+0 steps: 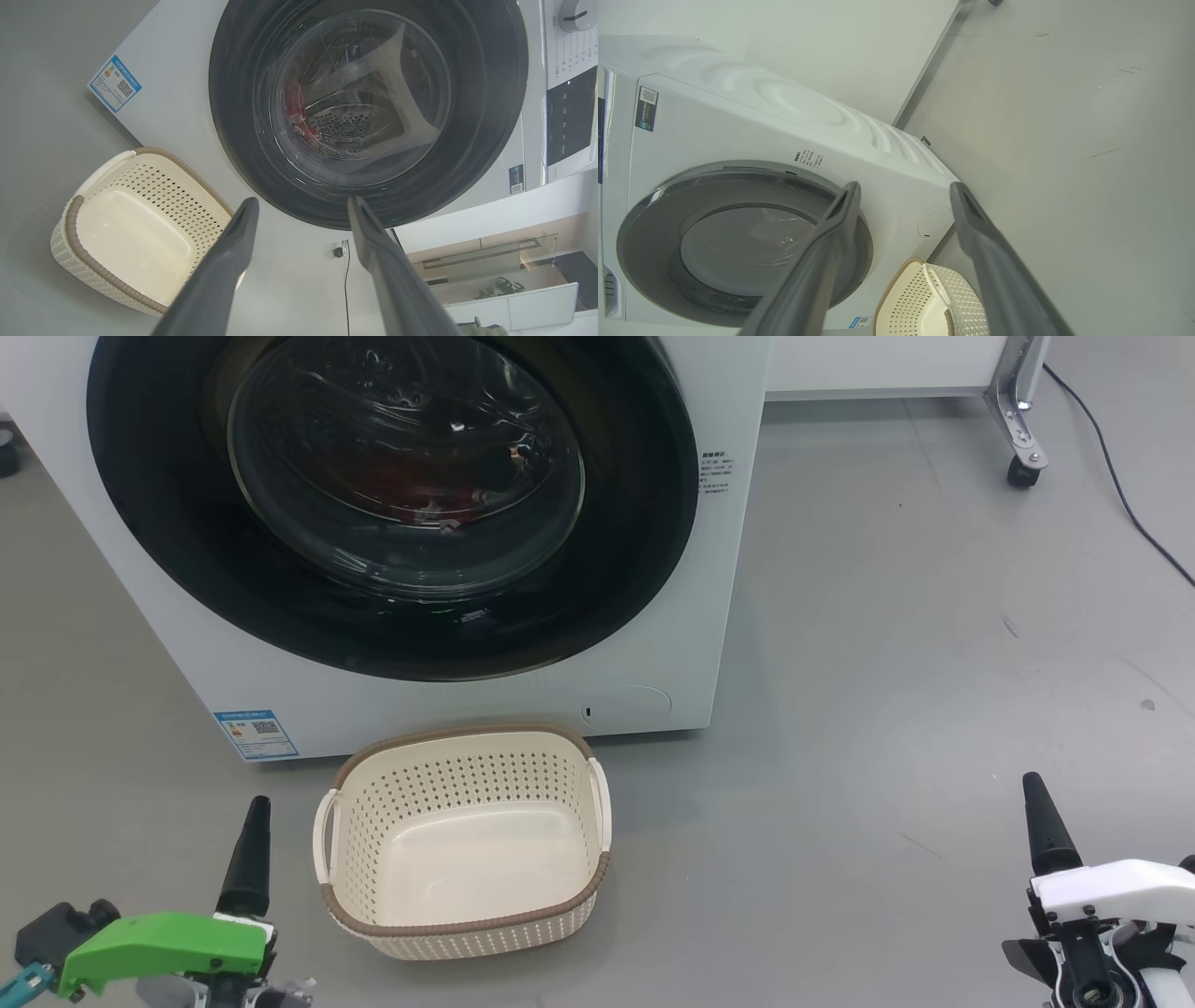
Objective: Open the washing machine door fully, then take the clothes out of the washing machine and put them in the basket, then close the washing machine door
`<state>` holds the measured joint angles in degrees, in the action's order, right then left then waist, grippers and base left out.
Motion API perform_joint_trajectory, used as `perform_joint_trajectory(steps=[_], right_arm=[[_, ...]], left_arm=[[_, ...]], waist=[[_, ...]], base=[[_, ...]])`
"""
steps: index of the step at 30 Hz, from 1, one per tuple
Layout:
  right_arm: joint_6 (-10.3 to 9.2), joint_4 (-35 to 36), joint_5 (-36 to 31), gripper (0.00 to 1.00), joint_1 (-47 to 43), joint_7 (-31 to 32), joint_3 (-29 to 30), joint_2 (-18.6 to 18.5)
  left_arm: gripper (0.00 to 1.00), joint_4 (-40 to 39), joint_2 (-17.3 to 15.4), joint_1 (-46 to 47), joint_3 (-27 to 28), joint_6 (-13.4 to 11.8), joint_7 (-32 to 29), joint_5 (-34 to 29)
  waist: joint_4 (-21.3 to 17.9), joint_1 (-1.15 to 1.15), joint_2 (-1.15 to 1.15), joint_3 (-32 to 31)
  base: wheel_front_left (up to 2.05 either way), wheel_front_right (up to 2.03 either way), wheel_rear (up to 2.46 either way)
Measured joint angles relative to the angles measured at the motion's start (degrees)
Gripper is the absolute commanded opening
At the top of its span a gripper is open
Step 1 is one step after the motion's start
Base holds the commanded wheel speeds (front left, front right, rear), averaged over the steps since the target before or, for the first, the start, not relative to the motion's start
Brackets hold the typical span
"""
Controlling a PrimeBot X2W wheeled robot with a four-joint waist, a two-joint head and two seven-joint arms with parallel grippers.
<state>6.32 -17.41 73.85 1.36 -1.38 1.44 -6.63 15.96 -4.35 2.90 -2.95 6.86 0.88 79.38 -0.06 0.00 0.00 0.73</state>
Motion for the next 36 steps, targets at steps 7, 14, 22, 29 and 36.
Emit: perform_joint_trajectory(steps=[7,14,22,29,36], right_arm=[[-1.27,-0.16,-6.7,1.0,0.59,-1.14,-2.57,-0.98],[-2.98,-0.55,-15.17,1.0,0.9,-2.56,-5.92,-1.96],[-4.56,-0.54,-22.49,1.0,1.67,-4.31,-8.39,-2.22],[-5.47,-0.69,-28.33,1.0,1.68,-5.58,-10.42,-2.38],[-6.05,-0.86,-33.65,1.0,1.71,-7.04,-12.0,-2.44]], left_arm=[[1.0,0.27,-1.35,0.26,-1.93,-0.05,1.38,-6.88],[1.0,0.56,-2.45,1.03,-4.91,-1.8,2.99,-15.52],[1.0,0.2,-2.82,2.09,-6.93,-3.65,4.75,-24.46],[1.0,-0.09,-2.94,2.31,-8.81,-4.91,6.02,-31.05],[1.0,-0.25,-2.93,2.33,-10.43,-5.68,7.39,-36.49]], waist=[[0.08,0.0,0.0,0.01],[0.07,0.0,0.0,-0.04],[-0.08,0.0,0.0,-0.07],[-0.12,0.0,0.0,-0.14],[-0.08,0.0,0.0,-0.14]], base=[[0.0,0.0,0.0],[0.0,0.0,0.0],[0.0,0.0,0.0],[0.0,0.0,0.0],[0.0,0.0,0.0]])
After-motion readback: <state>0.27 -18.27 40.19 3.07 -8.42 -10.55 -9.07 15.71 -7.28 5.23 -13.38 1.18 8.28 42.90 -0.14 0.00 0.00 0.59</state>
